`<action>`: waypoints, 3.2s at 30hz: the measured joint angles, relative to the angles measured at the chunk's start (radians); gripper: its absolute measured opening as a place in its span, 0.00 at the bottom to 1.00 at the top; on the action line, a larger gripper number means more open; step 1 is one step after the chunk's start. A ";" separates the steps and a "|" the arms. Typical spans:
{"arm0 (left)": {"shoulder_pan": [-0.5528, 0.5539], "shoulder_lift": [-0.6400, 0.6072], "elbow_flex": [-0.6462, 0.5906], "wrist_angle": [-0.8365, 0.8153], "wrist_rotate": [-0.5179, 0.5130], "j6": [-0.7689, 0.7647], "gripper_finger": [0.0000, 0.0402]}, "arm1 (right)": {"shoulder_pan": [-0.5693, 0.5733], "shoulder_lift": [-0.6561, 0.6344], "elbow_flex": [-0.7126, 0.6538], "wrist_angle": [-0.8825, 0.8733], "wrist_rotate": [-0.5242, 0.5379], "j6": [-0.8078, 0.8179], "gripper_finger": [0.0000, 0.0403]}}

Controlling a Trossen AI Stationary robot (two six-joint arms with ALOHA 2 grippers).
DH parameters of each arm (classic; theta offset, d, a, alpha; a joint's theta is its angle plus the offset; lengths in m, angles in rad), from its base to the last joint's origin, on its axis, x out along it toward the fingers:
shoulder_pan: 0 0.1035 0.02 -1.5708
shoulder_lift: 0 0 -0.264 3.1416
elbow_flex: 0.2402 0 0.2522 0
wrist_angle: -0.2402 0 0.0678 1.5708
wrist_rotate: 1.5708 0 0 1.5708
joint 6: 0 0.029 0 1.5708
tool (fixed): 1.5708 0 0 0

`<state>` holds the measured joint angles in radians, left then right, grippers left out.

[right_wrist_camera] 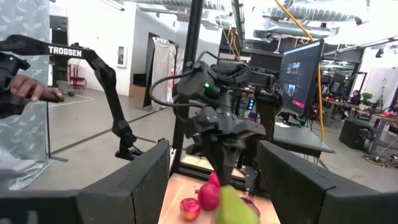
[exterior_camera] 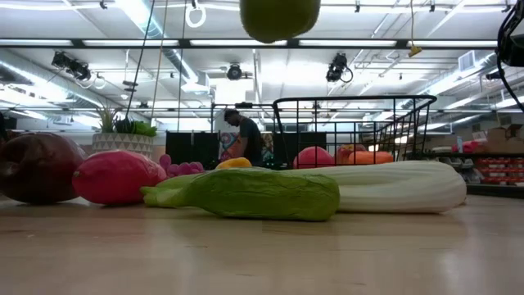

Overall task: Build produce basket
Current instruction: Put the pear into the wire basket

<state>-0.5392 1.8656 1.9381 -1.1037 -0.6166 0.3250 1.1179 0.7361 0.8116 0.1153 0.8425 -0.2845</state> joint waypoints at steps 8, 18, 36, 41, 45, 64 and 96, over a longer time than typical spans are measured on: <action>0.082 0.000 0.000 -0.001 -0.019 0.185 0.06 | -0.009 0.000 0.000 -0.004 0.013 -0.090 0.61; 0.216 0.000 0.000 0.023 -0.020 0.798 0.09 | -0.010 -0.004 0.000 -0.159 0.260 -0.133 0.61; 0.407 0.000 -0.001 0.351 -0.019 1.085 0.09 | -0.160 -0.004 0.000 -0.528 0.266 0.254 0.61; 0.429 0.000 -0.001 0.361 0.026 1.085 0.08 | -0.197 -0.004 0.000 -0.594 0.231 0.354 0.61; 0.438 0.000 -0.001 0.361 0.063 1.085 0.07 | -0.218 -0.003 0.000 -0.673 0.204 0.440 0.61; 0.595 0.001 -0.001 0.358 0.385 0.864 0.07 | -0.324 -0.003 0.000 -0.713 0.130 0.496 0.61; 0.764 0.137 -0.001 0.303 0.564 -0.407 0.07 | -0.330 -0.003 0.000 -0.724 0.124 0.510 0.61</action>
<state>0.2249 2.0029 1.9373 -0.8005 -0.0524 -0.0825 0.7876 0.7329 0.8116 -0.6083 0.9661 0.2258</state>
